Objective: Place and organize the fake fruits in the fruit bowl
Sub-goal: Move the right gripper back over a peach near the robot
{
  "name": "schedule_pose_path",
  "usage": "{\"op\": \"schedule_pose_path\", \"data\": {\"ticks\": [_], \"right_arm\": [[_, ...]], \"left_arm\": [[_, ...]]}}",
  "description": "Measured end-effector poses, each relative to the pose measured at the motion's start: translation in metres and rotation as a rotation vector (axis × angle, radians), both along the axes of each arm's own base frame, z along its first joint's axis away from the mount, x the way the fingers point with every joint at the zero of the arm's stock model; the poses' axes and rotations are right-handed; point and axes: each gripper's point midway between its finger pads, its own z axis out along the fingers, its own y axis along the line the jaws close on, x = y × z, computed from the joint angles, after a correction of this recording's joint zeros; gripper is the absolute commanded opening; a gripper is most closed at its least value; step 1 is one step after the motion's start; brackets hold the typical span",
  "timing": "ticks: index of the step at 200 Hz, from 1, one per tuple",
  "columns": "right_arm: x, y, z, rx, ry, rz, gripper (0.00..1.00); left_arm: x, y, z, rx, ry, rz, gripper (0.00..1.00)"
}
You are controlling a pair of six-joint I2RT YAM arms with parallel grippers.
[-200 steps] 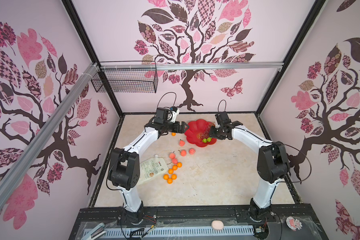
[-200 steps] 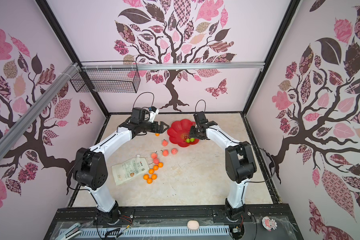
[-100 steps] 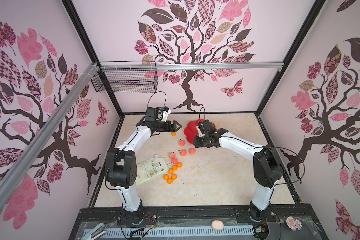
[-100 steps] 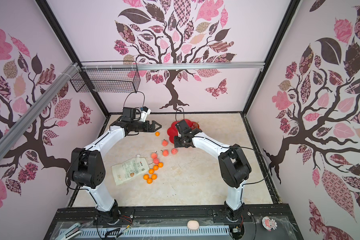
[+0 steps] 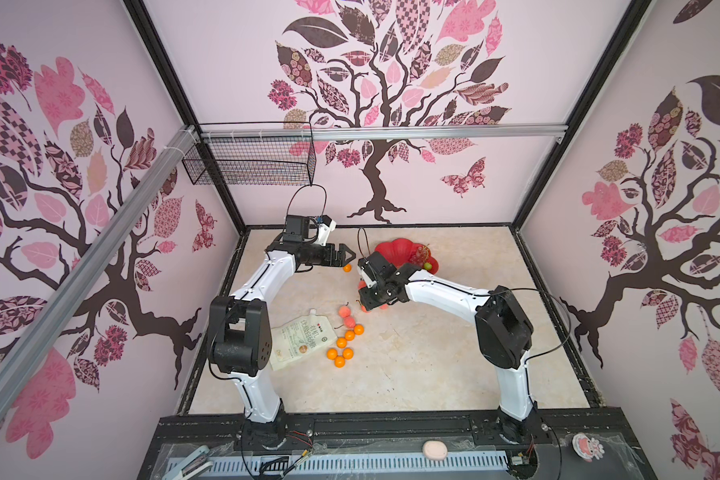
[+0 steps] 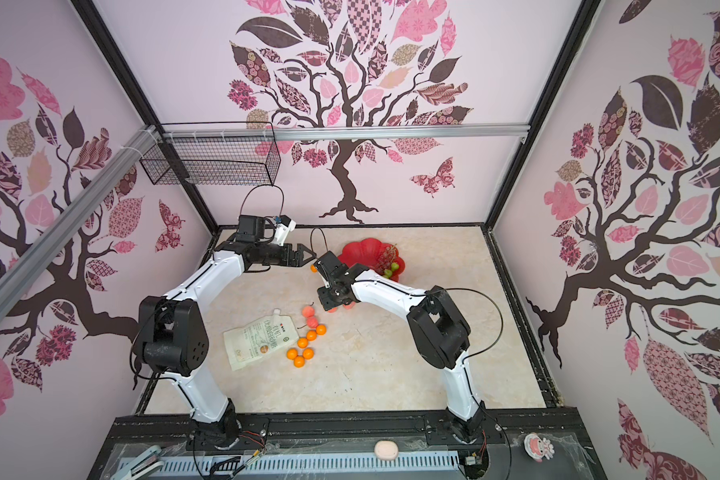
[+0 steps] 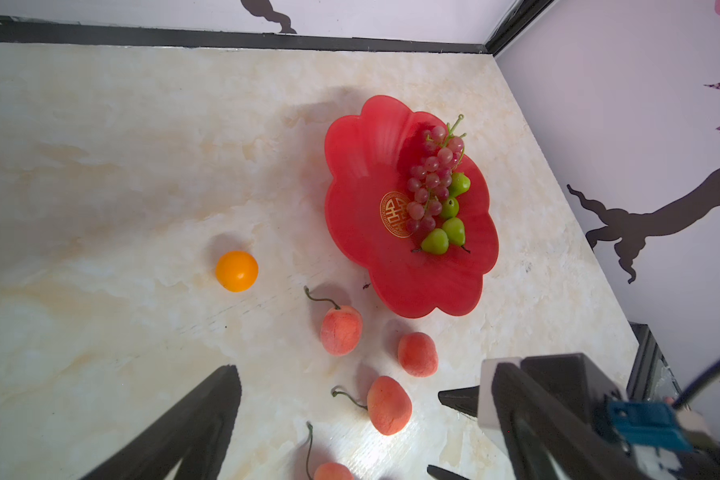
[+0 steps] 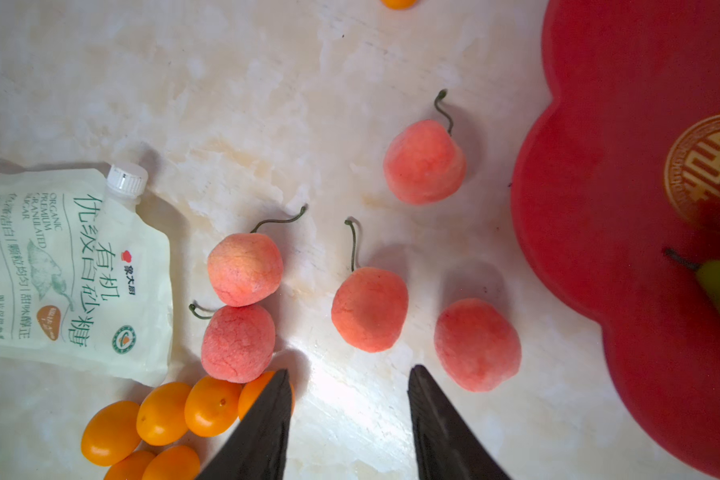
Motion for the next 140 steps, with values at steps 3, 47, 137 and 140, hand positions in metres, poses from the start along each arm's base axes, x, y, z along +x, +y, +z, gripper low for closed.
{"op": "schedule_pose_path", "data": {"ticks": [3,47,137,140], "right_arm": [[0.000,0.000,-0.002,-0.003,0.003,0.000,0.51],[0.006,0.004,-0.015,-0.038,0.023,0.002,0.52],[0.013,0.005,-0.039,-0.101,0.062,-0.003,0.53],[0.013,0.004,-0.039,-0.103,0.063,-0.003,0.53]], "left_arm": [[0.000,0.002,0.000,0.000,0.001,0.003,0.98],[0.007,0.034,0.006,-0.029,-0.006,0.053,0.98],[0.004,0.024,0.021,-0.112,-0.028,-0.007,0.98],[0.004,0.024,0.021,-0.112,-0.028,-0.007,0.98]]}}
